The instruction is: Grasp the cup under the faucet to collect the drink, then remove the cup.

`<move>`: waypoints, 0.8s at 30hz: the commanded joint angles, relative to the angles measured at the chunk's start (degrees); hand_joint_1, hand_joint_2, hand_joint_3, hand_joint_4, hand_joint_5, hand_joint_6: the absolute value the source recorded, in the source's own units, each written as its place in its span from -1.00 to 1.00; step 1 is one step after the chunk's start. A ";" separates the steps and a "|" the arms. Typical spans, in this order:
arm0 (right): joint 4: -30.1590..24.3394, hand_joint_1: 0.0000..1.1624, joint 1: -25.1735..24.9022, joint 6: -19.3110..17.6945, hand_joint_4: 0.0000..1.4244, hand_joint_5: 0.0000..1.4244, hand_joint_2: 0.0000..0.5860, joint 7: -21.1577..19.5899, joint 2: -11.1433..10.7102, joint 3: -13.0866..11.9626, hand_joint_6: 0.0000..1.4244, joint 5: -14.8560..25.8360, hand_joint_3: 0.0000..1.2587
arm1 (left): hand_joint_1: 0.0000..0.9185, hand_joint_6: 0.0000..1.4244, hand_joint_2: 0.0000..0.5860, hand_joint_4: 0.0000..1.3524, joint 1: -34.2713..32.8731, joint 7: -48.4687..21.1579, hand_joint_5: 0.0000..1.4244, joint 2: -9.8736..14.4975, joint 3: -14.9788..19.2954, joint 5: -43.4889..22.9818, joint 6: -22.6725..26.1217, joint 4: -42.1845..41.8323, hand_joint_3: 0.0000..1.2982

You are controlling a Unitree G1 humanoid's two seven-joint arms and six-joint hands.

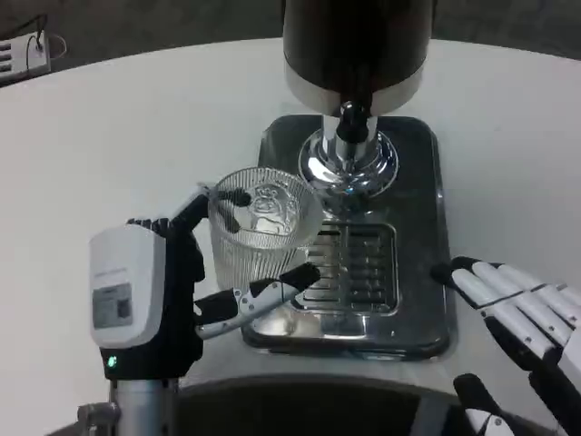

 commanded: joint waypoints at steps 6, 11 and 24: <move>-1.23 -0.75 1.40 0.11 -0.85 -0.78 0.80 0.65 -0.11 -1.26 -0.60 1.44 -0.83 | 0.74 0.86 -1.00 0.66 -10.81 5.16 0.71 0.55 -4.25 -0.03 -0.30 13.48 0.65; -1.61 -0.75 1.91 0.05 -0.85 -0.78 0.80 0.79 -0.12 -1.51 -0.60 1.84 -0.83 | 0.74 0.86 -1.00 0.66 -14.47 6.79 0.71 -0.26 -7.03 -0.18 -0.37 18.93 0.65; -2.89 -0.74 3.69 -0.03 -0.85 -0.78 0.80 0.97 0.50 -1.87 -0.58 2.35 -0.83 | 0.69 0.85 -1.00 0.65 -20.03 8.93 0.67 -1.35 -11.66 -1.00 0.79 30.16 0.62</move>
